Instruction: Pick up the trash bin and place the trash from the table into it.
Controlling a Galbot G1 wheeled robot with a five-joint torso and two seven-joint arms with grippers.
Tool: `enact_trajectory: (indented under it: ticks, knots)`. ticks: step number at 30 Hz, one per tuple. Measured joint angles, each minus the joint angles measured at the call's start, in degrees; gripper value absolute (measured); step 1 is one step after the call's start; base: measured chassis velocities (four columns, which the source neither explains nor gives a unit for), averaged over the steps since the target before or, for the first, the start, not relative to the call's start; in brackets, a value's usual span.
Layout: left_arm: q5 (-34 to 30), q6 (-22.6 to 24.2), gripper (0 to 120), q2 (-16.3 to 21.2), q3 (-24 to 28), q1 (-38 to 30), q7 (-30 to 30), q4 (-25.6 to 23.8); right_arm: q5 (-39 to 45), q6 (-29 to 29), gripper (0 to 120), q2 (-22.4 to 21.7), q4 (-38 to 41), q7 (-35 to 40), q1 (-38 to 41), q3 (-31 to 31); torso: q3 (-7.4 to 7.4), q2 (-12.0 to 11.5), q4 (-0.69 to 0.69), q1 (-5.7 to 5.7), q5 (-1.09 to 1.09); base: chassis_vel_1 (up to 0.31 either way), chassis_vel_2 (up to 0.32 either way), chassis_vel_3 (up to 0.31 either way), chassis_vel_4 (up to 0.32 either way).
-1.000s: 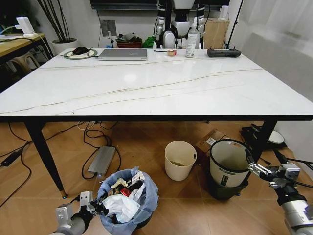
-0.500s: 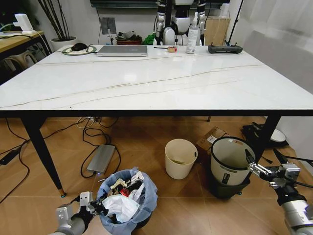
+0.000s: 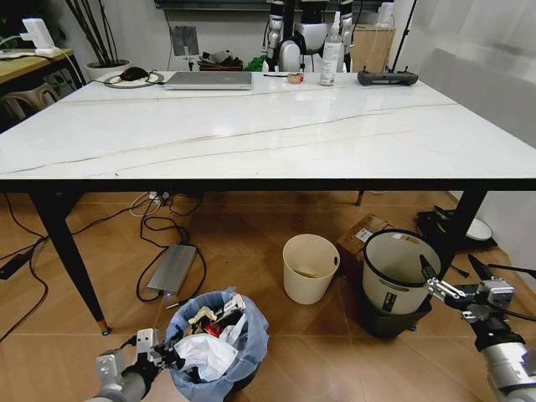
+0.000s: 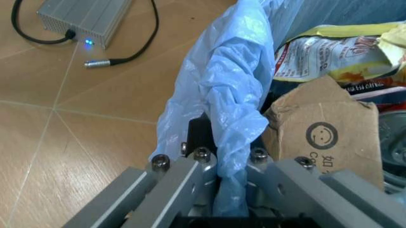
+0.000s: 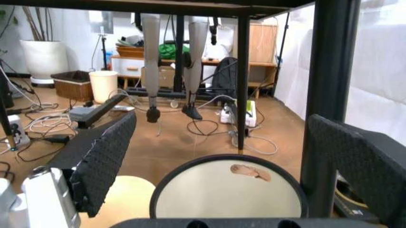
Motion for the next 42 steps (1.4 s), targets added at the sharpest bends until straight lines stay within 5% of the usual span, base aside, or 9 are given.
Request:
enact_trajectory:
  ticks: [31, 42]
  knots:
    - [1.28, -2.16, 0, -0.32, 0.05, -0.14, 0.51, 1.59, 0.0, 0.0, 100, 0.0, 0.0, 0.0, 0.0, 0.0, -5.45, -6.84, 0.0, -1.4, 0.0, 0.0, 0.0, 0.0, 0.0]
    - [1.81, -2.49, 0, -0.3, 0.07, -0.9, 0.61, 2.7, 0.0, 0.0, 100, 0.0, 0.0, 0.0, 0.0, 0.0, -5.69, -7.06, 0.0, -1.38, 0.0, 0.0, 0.0, 0.0, 0.0]
